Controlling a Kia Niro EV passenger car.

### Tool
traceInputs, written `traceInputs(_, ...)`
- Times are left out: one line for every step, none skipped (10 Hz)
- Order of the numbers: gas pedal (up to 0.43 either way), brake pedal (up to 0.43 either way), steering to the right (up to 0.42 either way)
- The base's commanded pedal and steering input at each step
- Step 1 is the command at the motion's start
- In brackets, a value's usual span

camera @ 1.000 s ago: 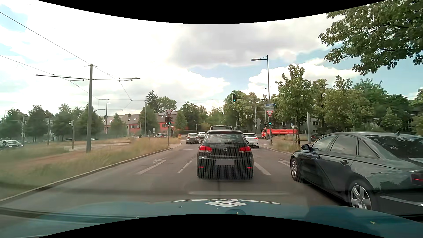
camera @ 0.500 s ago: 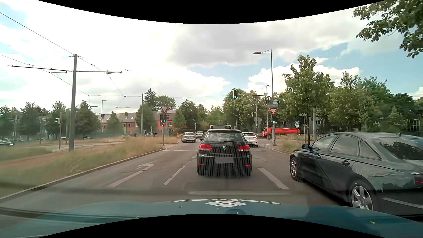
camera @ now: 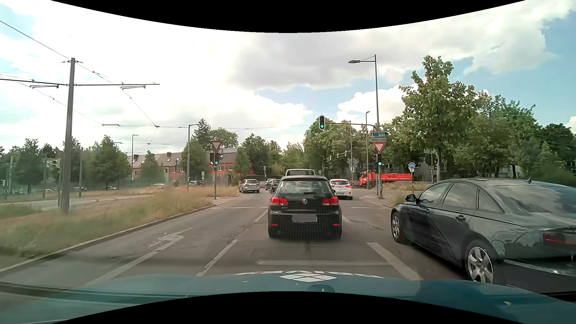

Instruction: Follow the waypoints while adhering to traffic rules and regulations

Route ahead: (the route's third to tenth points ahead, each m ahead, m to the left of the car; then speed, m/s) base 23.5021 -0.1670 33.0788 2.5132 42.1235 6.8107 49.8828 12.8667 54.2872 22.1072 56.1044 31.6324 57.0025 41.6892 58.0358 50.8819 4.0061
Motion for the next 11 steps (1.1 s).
traceInputs(0.0,0.0,-0.004)
traceInputs(0.0,0.0,-0.004)
traceInputs(0.0,0.0,-0.004)
traceInputs(0.0,0.0,-0.004)
traceInputs(0.0,0.0,-0.003)
traceInputs(0.067,0.0,-0.002)
traceInputs(0.11,0.0,-0.001)
traceInputs(0.118,0.0,0.0)
traceInputs(0.118,0.0,0.0)
traceInputs(0.118,0.0,0.0)
traceInputs(0.118,0.0,0.0)
